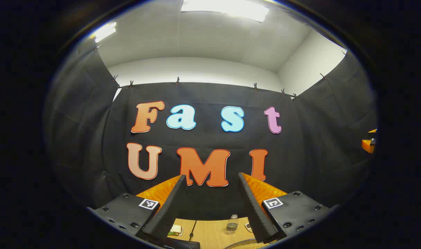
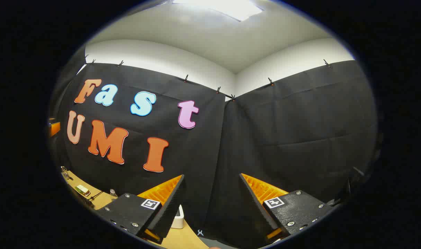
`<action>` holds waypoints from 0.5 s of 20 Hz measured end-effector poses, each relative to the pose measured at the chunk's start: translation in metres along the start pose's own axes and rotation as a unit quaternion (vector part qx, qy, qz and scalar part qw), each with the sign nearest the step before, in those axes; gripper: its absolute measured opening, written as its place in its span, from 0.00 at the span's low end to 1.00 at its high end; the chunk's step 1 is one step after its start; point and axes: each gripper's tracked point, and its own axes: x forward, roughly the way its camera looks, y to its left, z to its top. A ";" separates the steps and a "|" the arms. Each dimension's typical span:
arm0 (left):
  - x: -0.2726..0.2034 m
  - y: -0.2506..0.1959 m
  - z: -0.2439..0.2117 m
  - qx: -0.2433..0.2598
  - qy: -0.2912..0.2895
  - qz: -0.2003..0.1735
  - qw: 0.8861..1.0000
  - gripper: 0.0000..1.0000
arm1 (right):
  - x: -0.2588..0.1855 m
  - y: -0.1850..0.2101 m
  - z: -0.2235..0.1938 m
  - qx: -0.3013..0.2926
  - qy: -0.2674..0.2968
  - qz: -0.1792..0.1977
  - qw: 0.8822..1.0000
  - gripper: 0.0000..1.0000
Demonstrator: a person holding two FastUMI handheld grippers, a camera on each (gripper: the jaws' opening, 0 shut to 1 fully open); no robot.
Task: First push the handle of the pot to place it horizontally, then grasp the pot with both hands and set it on the induction cooktop.
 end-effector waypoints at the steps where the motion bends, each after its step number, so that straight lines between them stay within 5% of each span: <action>1: 0.000 0.002 0.000 -0.002 -0.002 0.002 1.000 0.94 | 0.000 0.001 0.001 0.001 -0.001 0.003 1.000 0.94; 10: -0.011 0.002 0.001 0.000 -0.006 0.003 1.000 0.94 | 0.001 0.015 -0.001 0.023 -0.001 0.025 0.999 0.94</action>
